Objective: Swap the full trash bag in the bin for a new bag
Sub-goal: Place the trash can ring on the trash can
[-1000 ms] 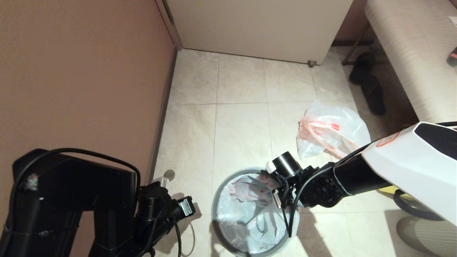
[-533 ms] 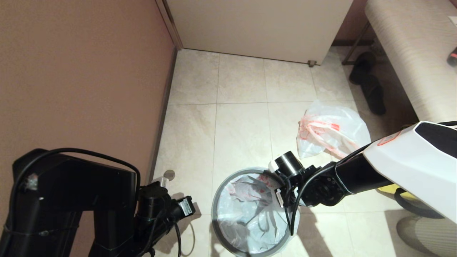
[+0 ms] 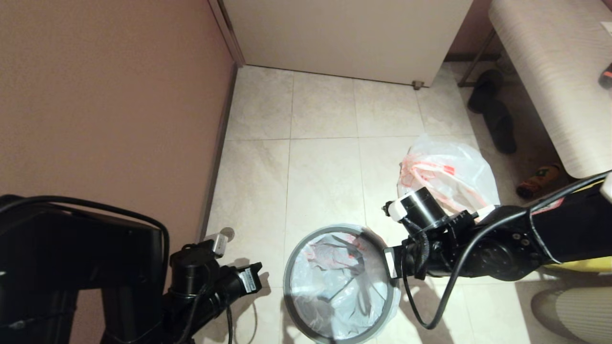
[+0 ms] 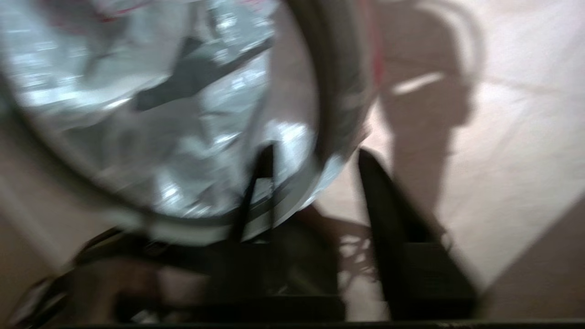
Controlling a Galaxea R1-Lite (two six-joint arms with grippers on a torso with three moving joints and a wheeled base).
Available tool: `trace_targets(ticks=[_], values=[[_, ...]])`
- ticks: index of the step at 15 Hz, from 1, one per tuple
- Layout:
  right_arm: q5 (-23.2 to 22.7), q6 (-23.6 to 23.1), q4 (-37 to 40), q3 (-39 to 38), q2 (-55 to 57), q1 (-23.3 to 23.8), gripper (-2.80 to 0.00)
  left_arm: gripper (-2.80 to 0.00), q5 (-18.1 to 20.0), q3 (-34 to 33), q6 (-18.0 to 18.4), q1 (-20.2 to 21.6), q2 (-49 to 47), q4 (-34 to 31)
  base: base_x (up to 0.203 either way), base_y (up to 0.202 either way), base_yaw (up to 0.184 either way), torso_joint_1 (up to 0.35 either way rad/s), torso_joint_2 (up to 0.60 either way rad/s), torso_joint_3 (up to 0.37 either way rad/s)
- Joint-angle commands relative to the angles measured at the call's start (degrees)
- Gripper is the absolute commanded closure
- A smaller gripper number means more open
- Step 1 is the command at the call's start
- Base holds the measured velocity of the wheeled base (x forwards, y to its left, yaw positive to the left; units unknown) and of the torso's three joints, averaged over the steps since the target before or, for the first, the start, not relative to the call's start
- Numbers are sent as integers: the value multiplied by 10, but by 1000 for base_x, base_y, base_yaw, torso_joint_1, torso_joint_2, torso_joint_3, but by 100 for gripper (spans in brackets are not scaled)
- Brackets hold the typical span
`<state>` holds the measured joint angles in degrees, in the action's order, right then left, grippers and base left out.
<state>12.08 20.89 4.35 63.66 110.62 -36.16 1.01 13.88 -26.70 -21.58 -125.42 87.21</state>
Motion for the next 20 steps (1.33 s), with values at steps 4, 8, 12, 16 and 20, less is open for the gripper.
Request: trace_targets(ticks=[4,8,12,16,20], values=[[-225,89,40,-37,-75,64,0,0,217,-57,-23,30,90,27,0,0,0,0,0,0],[-305,93,38,-43,-67,91,0,0,346,-57,-45,65,55,27,0,0,0,0,0,0],[-303,92,37,-42,-62,95,0,0,345,-51,-29,89,32,23,0,0,0,0,0,0],[-327,80,-66,-95,-61,119,0,0,333,-56,27,87,6,20,0,0,0,0,0,0],[-526,59,-195,-194,-65,140,0,0,329,-60,30,66,-2,22,0,0,0,0,0,0]])
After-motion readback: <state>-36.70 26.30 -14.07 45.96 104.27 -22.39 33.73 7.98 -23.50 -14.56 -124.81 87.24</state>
